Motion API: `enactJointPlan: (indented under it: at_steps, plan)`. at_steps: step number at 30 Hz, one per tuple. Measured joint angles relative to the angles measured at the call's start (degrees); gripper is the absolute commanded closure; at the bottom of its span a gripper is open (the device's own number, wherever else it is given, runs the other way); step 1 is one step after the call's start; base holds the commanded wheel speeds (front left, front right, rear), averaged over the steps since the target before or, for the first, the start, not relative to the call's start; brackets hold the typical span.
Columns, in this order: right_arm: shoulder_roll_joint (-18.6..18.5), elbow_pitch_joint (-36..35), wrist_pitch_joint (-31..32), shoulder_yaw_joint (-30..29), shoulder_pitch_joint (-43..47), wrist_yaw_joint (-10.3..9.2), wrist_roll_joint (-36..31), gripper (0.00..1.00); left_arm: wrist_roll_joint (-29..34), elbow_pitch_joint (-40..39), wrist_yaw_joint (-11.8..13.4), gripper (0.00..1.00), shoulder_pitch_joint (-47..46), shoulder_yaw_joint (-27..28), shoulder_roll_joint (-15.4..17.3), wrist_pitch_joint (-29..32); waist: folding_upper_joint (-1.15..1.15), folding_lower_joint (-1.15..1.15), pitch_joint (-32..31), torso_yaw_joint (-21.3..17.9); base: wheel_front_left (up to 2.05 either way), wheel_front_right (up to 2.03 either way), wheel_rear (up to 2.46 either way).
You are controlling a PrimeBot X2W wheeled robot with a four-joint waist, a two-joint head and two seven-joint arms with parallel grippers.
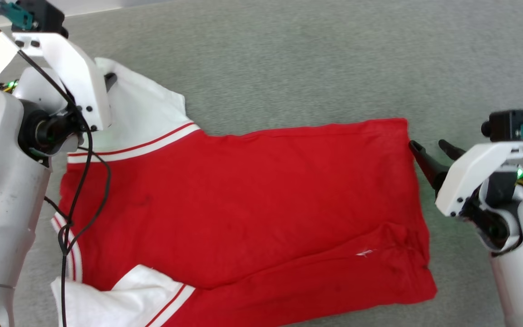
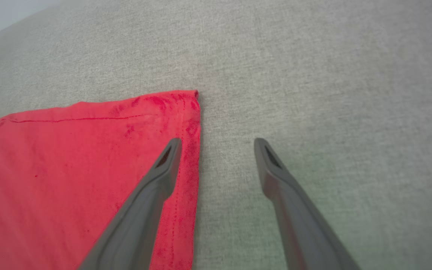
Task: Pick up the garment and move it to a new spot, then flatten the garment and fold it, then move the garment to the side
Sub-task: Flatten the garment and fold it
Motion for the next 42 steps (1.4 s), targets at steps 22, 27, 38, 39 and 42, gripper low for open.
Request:
enactJointPlan:
  at_steps: [22,27,38,39,42]
  plan:
    - [-1.21,10.01,19.72,0.8,-12.73,-0.01,-1.02,1.0,-0.91,-9.49,-0.47,1.0,2.33,0.03,0.22,-2.94,0.0,0.0,3.38,6.19,0.0,0.0,0.0]
    - [-1.15,6.19,16.92,-0.37,-11.96,0.0,-2.66,1.0,-1.63,-11.14,0.1,1.0,5.09,1.6,0.79,-5.97,0.0,0.0,1.81,6.38,0.0,0.0,0.0]
    - [0.26,-4.15,11.89,-6.72,-2.61,0.0,-5.17,1.0,-4.16,-19.25,3.5,1.0,20.01,6.67,0.85,-16.27,0.0,0.0,-3.17,8.16,0.0,0.0,0.0]
    - [0.54,-4.92,11.8,-7.1,-1.25,0.0,-5.47,1.0,-4.32,-20.2,3.96,1.0,22.19,7.05,0.81,-17.28,0.0,0.0,-3.84,8.39,0.0,0.0,0.0]
    - [1.21,-6.37,10.78,-8.24,3.09,0.0,-6.04,1.0,-4.71,-22.73,5.8,1.0,29.11,7.95,0.68,-19.83,0.0,0.0,-6.01,9.09,0.0,0.0,0.0]
